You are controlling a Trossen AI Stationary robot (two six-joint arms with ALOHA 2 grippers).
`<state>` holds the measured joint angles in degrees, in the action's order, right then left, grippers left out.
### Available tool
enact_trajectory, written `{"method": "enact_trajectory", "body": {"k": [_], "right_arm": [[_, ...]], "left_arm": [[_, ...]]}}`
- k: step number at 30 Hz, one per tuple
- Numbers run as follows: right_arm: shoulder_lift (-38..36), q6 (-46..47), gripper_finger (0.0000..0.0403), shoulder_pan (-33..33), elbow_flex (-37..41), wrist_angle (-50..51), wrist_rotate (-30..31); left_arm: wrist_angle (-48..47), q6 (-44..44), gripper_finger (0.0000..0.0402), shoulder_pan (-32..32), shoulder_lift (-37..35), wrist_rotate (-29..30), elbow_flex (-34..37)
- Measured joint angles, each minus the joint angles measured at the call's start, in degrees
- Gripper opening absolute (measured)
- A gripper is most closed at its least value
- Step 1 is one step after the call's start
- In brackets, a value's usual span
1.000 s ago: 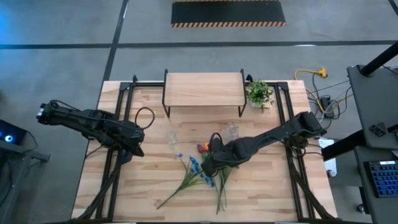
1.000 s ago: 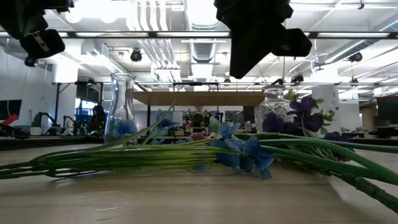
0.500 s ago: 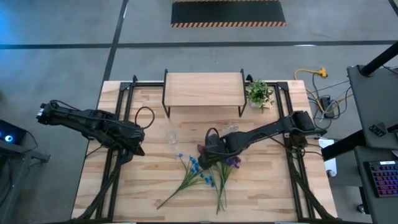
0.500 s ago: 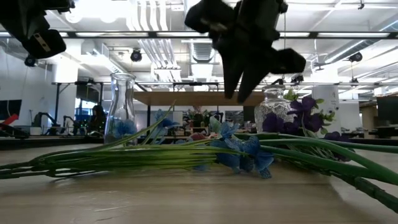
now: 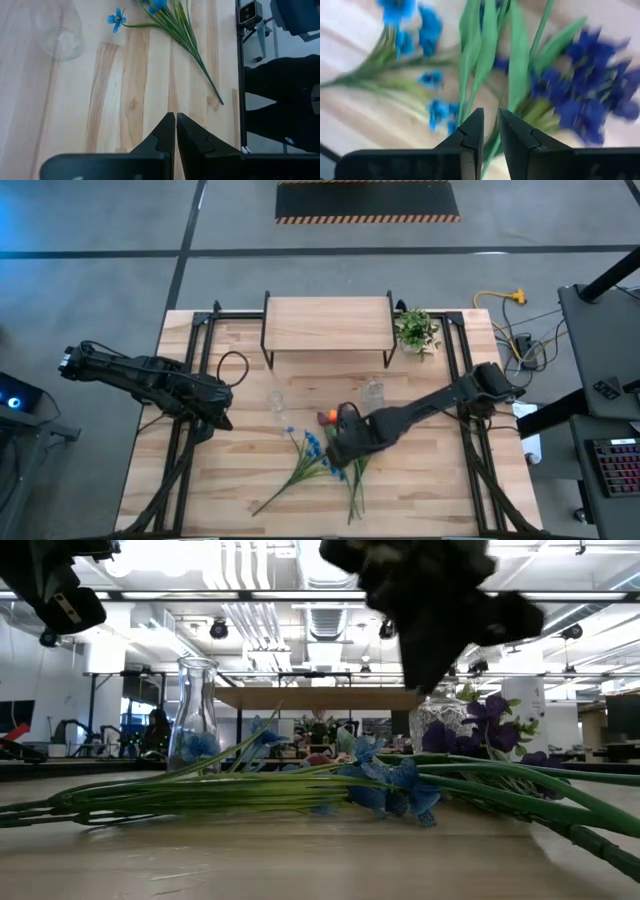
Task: Pick and place flowers into a vace then onto a shelf
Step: Put the right red tulip into the left transparent vase
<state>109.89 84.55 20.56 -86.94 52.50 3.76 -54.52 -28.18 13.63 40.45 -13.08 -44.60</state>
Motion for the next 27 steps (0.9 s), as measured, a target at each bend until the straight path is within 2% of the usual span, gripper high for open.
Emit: {"method": "enact_trajectory", "body": {"k": [6, 12, 20, 27], "right_arm": [[0.35, 3.14, 0.0054, 2.85, -0.17, 1.32, 0.03], [2.32, 1.78, 0.0054, 2.80, -0.17, -1.24, -3.33], [3.54, 1.60, 0.0056, 2.79, -0.16, 1.02, -2.10], [3.61, 0.95, 0.0101, 2.79, -0.17, 0.92, -2.27]], "left_arm": [[0.02, 0.13, 0.0000, 0.00, 0.02, 0.12, 0.00], [0.02, 0.52, 0.0000, 0.00, 0.07, 0.29, 0.00], [0.03, 0.15, 0.0000, 0.02, 0.01, 0.35, 0.00], [0.04, 0.03, 0.0000, 0.02, 0.06, 0.35, 0.00]]}}
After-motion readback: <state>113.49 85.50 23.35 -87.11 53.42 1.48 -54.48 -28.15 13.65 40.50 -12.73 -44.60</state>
